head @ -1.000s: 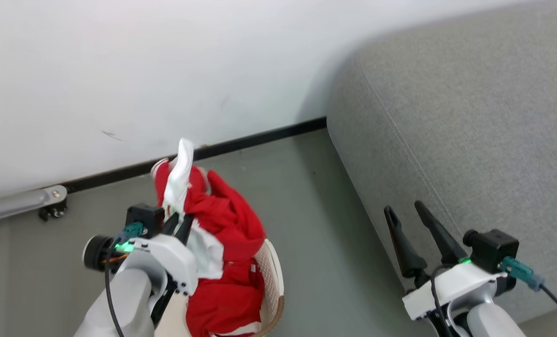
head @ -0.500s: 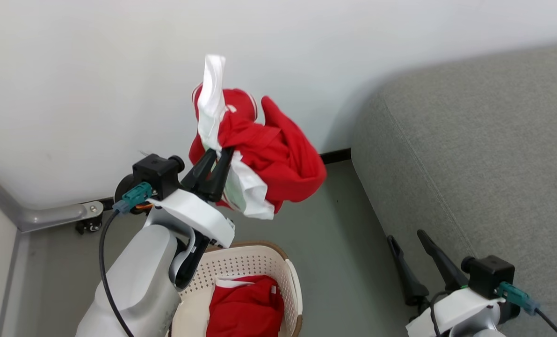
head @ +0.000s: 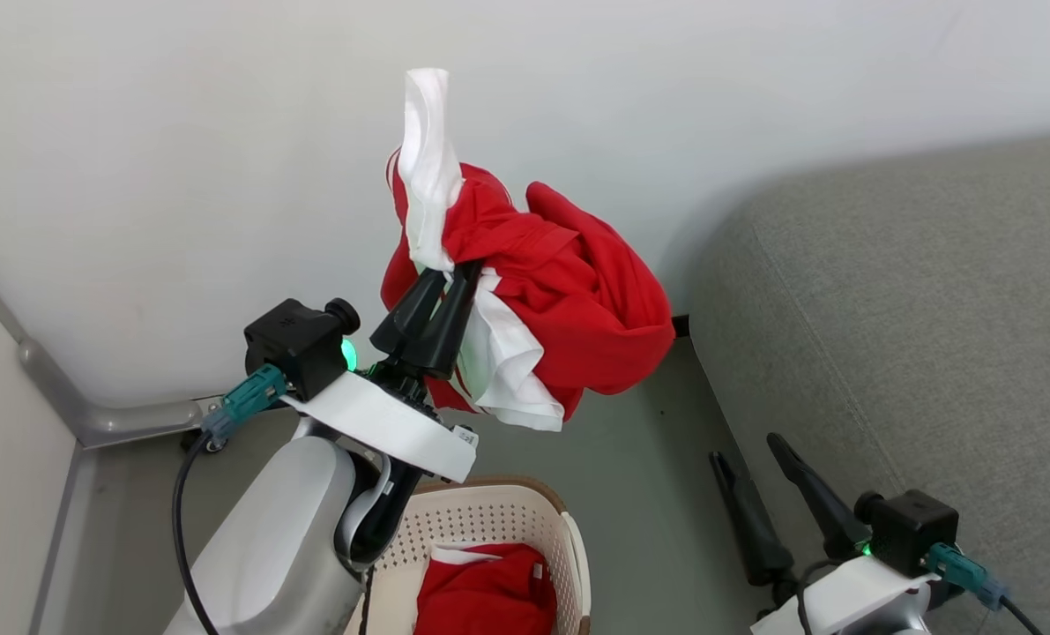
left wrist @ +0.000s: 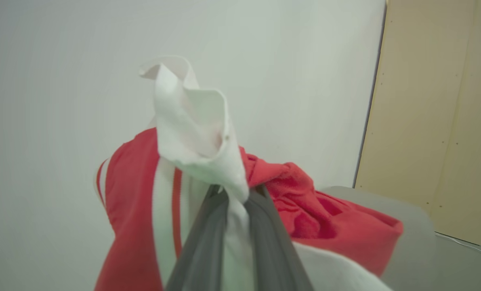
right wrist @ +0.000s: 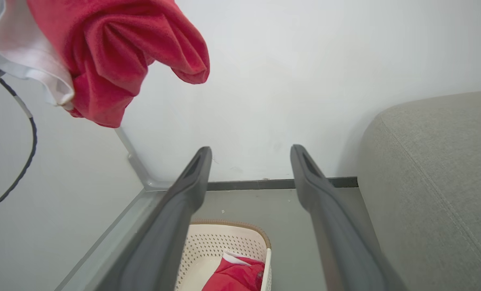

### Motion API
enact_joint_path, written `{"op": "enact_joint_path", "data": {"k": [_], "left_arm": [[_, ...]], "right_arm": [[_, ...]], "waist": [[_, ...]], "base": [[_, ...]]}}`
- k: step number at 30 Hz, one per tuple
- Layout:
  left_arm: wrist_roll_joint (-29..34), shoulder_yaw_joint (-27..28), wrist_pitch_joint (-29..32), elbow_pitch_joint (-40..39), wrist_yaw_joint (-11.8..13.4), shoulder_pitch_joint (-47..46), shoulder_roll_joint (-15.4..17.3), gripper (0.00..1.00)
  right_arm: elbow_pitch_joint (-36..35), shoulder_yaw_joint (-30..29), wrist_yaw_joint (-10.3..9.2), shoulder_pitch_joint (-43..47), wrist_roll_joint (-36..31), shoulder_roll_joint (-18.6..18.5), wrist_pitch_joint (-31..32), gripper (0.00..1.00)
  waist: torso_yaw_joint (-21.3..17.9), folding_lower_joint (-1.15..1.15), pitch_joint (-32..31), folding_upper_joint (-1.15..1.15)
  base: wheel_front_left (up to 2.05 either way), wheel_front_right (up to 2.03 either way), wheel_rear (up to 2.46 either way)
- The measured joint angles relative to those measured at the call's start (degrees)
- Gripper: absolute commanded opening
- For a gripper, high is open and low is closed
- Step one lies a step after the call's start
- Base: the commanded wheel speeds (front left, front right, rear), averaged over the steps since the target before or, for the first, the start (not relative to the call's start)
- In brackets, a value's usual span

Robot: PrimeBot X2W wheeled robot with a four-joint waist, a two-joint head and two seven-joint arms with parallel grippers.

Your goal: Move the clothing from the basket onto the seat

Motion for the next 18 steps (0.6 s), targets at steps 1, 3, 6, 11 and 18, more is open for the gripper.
{"op": "enact_joint_path", "data": {"k": [1,3,6,11,18], "left_arm": [[0.0,0.0,0.0,-1.0,0.0,0.4,0.0,0.00],[-0.2,0.0,0.0,-2.7,0.0,0.9,0.0,0.00],[-0.5,0.1,0.0,-5.5,0.0,1.7,0.1,0.00],[-0.5,1.1,0.0,-9.9,0.0,2.2,0.1,0.00],[-0.5,0.5,0.0,-13.1,0.0,4.4,0.2,0.00]], "right_arm": [[-0.6,0.3,0.00,0.1,-0.2,0.0,0.0,1.00],[-1.1,0.6,0.00,0.1,-1.2,0.0,0.0,1.00],[-1.9,0.8,0.00,0.2,-2.5,0.0,0.0,1.00],[-2.5,0.4,0.00,1.4,-3.0,0.0,0.0,1.00],[-3.5,2.6,-0.01,2.5,-1.2,-0.1,0.0,1.00]], "waist": [[0.1,0.00,-0.2,0.00],[0.3,0.00,-0.5,0.00],[0.6,0.00,-0.8,0.00],[0.9,0.00,-1.2,0.00],[1.1,0.00,-1.8,0.00]], "base": [[0.00,0.00,0.00],[0.00,0.00,0.00],[0.00,0.00,0.00],[0.00,0.00,0.00],[0.00,0.00,0.00]]}}
